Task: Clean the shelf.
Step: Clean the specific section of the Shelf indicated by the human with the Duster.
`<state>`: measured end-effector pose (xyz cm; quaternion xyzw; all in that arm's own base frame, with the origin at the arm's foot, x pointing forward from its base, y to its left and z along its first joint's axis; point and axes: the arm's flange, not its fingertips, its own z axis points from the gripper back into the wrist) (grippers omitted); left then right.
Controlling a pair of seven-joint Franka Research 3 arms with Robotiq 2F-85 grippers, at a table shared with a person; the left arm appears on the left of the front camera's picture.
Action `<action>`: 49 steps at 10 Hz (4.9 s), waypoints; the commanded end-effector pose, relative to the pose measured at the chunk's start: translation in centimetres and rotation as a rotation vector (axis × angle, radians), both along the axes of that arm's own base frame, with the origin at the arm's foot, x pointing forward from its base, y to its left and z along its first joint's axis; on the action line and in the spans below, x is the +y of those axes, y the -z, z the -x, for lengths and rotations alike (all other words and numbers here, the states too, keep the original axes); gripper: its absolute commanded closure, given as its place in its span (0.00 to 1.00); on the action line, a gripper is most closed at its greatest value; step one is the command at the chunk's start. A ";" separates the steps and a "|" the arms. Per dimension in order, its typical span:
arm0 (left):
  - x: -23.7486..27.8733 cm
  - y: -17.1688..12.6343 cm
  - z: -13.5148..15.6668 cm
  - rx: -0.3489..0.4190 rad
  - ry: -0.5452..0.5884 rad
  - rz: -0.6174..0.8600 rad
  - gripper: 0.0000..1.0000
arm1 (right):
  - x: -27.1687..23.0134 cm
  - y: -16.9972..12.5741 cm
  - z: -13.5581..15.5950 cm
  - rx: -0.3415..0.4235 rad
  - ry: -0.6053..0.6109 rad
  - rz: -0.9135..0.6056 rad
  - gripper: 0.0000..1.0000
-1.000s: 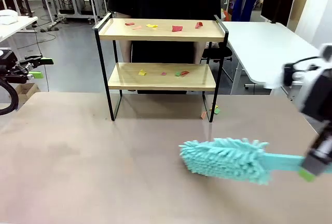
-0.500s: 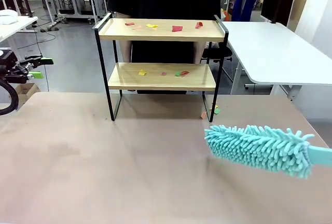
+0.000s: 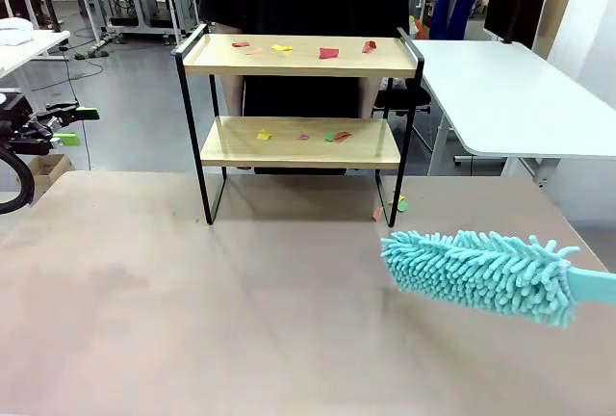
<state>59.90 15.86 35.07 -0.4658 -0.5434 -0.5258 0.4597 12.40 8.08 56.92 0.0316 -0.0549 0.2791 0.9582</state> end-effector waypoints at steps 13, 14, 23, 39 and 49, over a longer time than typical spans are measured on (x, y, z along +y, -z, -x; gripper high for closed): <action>0.0 -0.2 0.1 -0.012 0.005 -0.006 0.00 | 0.1 -0.2 0.7 0.005 -0.010 -0.005 0.87; 0.0 -0.2 0.1 -0.012 0.005 -0.006 0.00 | 0.1 -0.2 0.7 0.005 -0.010 -0.005 0.87; 0.0 -0.2 0.1 -0.012 0.005 -0.006 0.00 | 0.1 -0.2 0.7 0.005 -0.010 -0.005 0.87; 0.0 -0.2 0.1 -0.012 0.005 -0.006 0.00 | 7.6 -3.2 -2.6 0.057 -0.154 -0.205 0.87; 0.0 -0.2 0.1 -0.012 0.005 -0.006 0.00 | 17.4 -0.3 -3.6 -0.084 0.076 -0.463 0.87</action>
